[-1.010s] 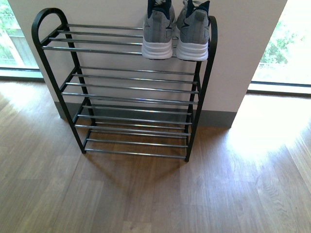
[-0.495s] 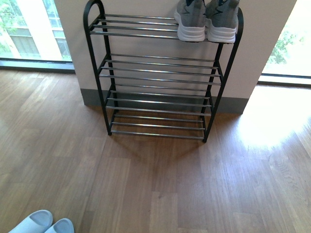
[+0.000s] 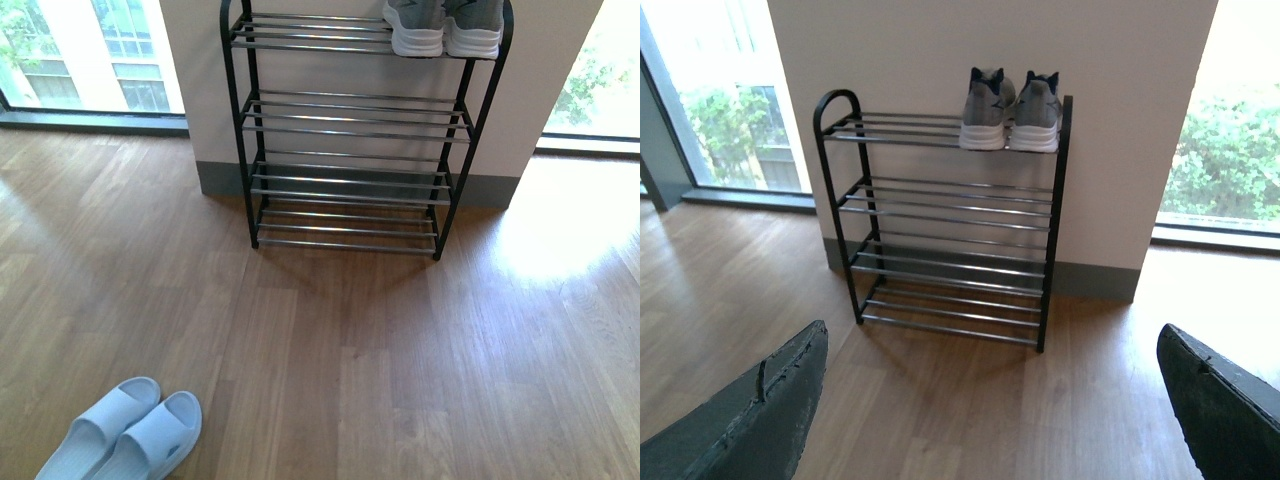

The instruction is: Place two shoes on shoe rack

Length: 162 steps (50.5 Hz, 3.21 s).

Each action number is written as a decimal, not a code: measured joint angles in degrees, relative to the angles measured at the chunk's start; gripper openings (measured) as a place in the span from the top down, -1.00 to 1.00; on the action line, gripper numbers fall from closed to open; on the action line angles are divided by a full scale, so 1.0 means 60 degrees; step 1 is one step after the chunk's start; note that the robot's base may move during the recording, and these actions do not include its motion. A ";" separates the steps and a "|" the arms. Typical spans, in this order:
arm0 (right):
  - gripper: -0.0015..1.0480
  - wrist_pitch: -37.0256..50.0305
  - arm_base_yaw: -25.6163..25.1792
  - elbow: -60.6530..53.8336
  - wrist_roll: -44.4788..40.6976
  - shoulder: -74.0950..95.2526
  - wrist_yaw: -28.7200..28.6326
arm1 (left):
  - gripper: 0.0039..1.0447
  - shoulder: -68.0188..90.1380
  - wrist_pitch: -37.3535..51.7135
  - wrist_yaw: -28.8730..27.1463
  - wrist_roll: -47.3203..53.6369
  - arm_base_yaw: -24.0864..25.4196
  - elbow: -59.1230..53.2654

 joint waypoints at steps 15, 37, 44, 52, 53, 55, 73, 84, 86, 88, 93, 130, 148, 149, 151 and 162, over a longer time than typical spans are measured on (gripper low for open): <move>-0.82 0.0000 0.0000 0.0000 -0.0004 0.0004 -0.0029 | -0.83 0.0000 0.0000 -0.0007 0.0000 0.0000 0.0000; -0.82 0.0000 0.0000 0.0000 0.0000 0.0004 -0.0022 | -0.83 0.0000 -0.0004 -0.0007 0.0000 0.0000 0.0000; -0.82 0.0000 0.0004 0.0000 -0.0004 -0.0004 -0.0018 | -0.83 -0.0004 0.0000 -0.0004 0.0000 0.0000 0.0000; -0.82 -0.0007 0.0004 0.0000 -0.0004 0.0000 0.0007 | -0.83 -0.0004 0.0000 -0.0004 0.0000 0.0000 0.0000; -0.82 -0.0007 0.0004 0.0000 -0.0004 0.0000 -0.0007 | -0.83 -0.0004 0.0000 -0.0007 0.0000 0.0000 0.0000; -0.82 -0.0007 0.0004 0.0000 -0.0004 0.0000 -0.0029 | -0.83 -0.0004 -0.0004 -0.0022 -0.0004 0.0000 0.0000; -0.82 -0.0007 0.0000 0.0000 -0.0004 0.0000 -0.0062 | -0.83 -0.0004 0.0000 -0.0036 0.0000 0.0000 0.0000; -0.82 -0.0007 0.0000 0.0000 -0.0004 0.0000 -0.0051 | -0.83 -0.0004 -0.0004 -0.0033 -0.0004 0.0000 0.0000; -0.82 -0.0007 0.0000 0.0000 -0.0004 0.0004 -0.0051 | -0.83 -0.0004 -0.0004 -0.0029 0.0000 0.0000 0.0000; -0.82 -0.0007 0.0000 0.0000 -0.0004 0.0004 -0.0044 | -0.83 -0.0004 -0.0004 -0.0029 0.0000 0.0000 0.0000; -0.82 -0.0007 0.0000 0.0000 -0.0004 -0.0007 -0.0033 | -0.83 -0.0004 0.0000 -0.0015 0.0000 0.0000 0.0000; -0.82 -0.0007 0.0000 0.0000 -0.0004 -0.0007 -0.0029 | -0.83 -0.0004 0.0000 -0.0015 0.0000 0.0000 0.0000; -0.82 -0.0007 0.0000 0.0000 0.0000 -0.0007 -0.0025 | -0.83 -0.0004 -0.0004 -0.0011 0.0000 0.0000 0.0000; -0.82 -0.0007 0.0000 0.0000 -0.0004 -0.0007 -0.0029 | -0.83 -0.0004 0.0000 -0.0011 0.0000 0.0000 0.0000; -0.82 -0.0007 0.0000 0.0000 -0.0004 -0.0007 -0.0025 | -0.83 -0.0004 0.0000 -0.0015 -0.0004 0.0000 0.0000; -0.82 -0.0007 0.0000 0.0000 -0.0004 -0.0007 -0.0025 | -0.83 -0.0004 -0.0004 -0.0011 0.0000 0.0000 0.0000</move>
